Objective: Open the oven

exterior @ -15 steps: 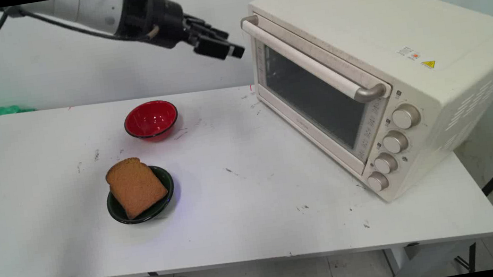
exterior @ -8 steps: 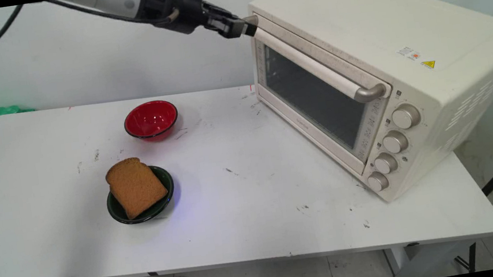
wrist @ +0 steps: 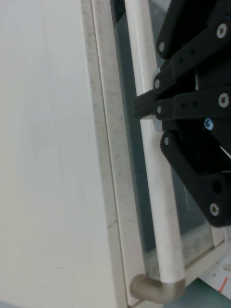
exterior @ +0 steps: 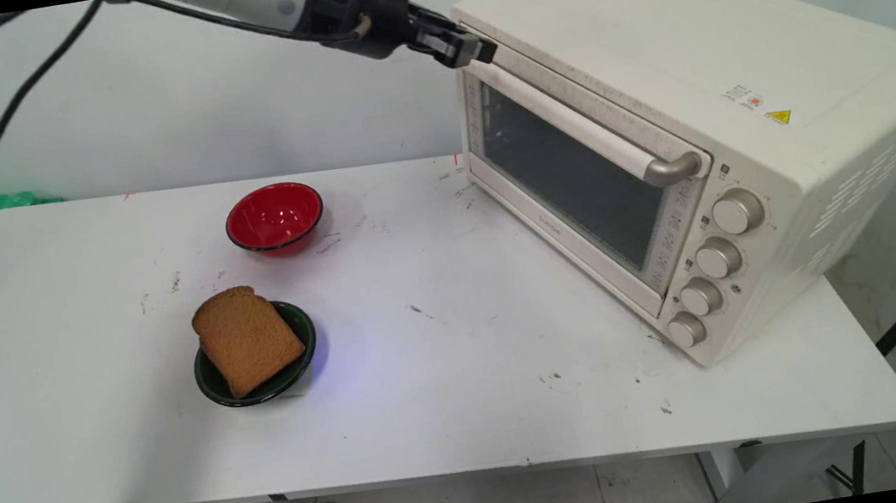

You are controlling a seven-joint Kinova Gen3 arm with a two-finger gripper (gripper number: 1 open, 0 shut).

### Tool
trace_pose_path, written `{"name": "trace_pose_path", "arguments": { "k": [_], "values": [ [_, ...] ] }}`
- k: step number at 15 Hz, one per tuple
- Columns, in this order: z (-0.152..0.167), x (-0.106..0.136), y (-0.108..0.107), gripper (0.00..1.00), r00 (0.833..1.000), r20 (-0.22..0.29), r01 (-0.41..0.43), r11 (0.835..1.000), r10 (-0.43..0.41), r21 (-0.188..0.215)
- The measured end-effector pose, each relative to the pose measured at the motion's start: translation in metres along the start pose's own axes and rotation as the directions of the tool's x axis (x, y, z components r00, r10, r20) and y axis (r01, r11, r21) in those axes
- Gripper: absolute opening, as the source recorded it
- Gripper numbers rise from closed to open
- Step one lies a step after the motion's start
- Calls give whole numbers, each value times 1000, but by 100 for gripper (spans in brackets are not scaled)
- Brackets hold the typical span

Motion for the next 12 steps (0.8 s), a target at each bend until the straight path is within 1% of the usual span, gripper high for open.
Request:
{"name": "trace_pose_path", "arguments": {
  "k": [12],
  "values": [
    [44,4,5,0,999,28,-29,999,28,25]
  ]
}}
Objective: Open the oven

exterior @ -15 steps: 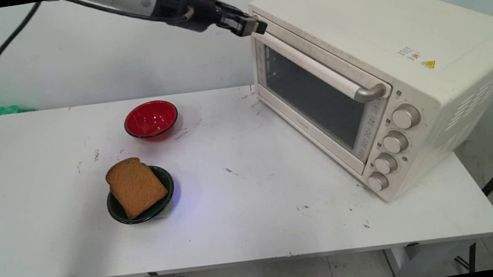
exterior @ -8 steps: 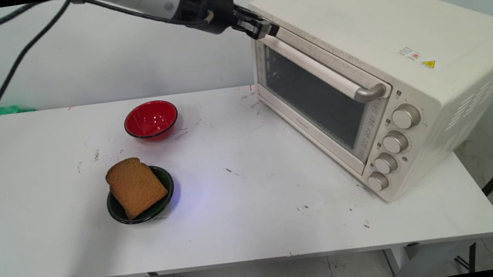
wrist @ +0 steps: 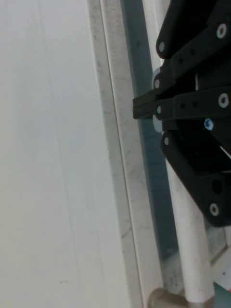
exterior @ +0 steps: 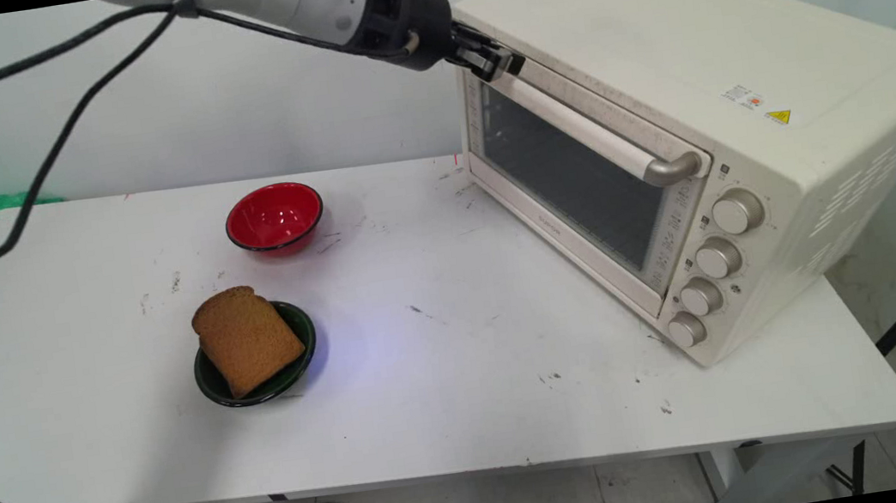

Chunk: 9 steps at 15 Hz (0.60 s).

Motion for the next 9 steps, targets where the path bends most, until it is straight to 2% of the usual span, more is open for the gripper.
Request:
{"name": "trace_pose_path", "arguments": {
  "k": [9],
  "values": [
    [10,-7,7,0,999,31,-11,1000,11,10]
  ]
}}
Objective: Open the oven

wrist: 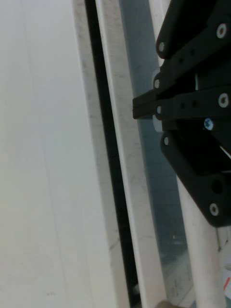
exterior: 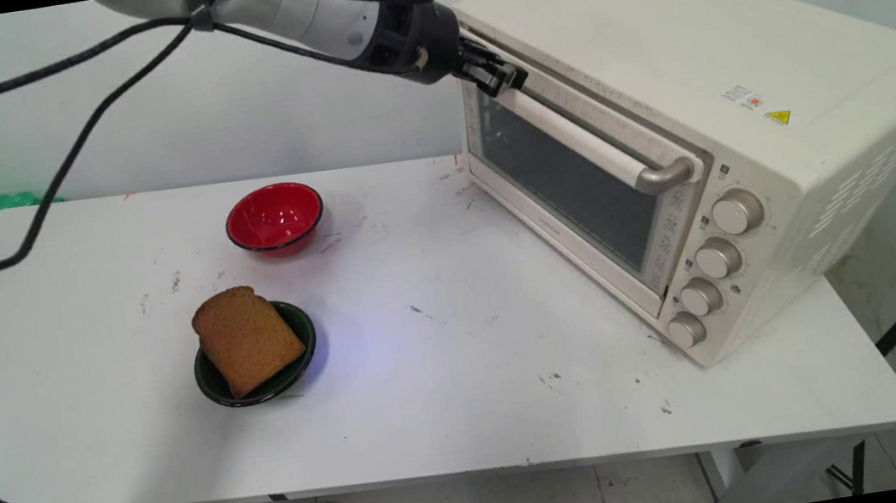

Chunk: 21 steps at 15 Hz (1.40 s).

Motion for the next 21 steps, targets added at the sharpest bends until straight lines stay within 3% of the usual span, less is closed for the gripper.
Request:
{"name": "trace_pose_path", "arguments": {
  "k": [10,21],
  "values": [
    [-20,-19,5,0,999,38,-19,1000,19,-7],
    [-43,-60,11,0,993,113,-19,1000,20,-13]
  ]
}}
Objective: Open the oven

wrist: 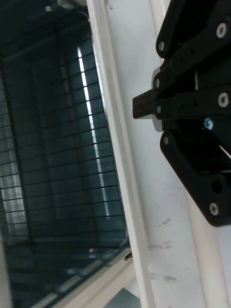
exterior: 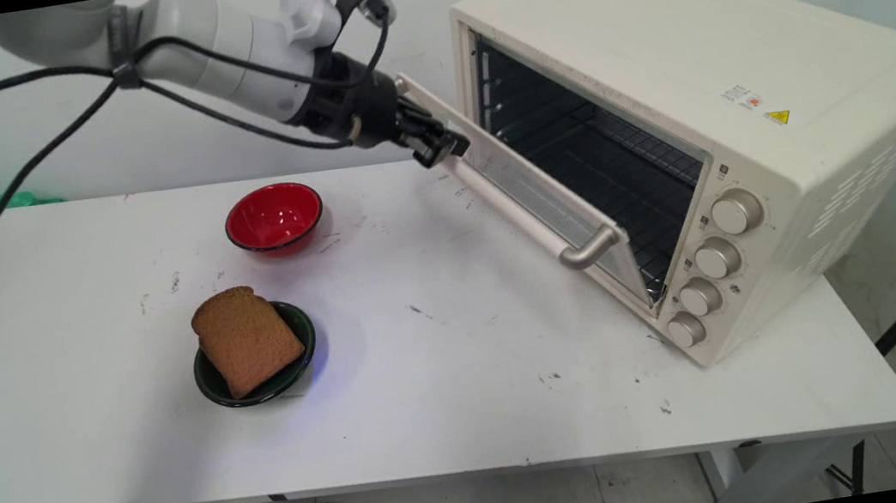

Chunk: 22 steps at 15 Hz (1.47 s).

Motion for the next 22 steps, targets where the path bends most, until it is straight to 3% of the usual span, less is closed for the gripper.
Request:
{"name": "trace_pose_path", "arguments": {
  "k": [13,22],
  "values": [
    [-5,-69,5,0,997,39,64,998,-65,16],
    [-1,-121,3,0,995,34,93,995,-94,30]
  ]
}}
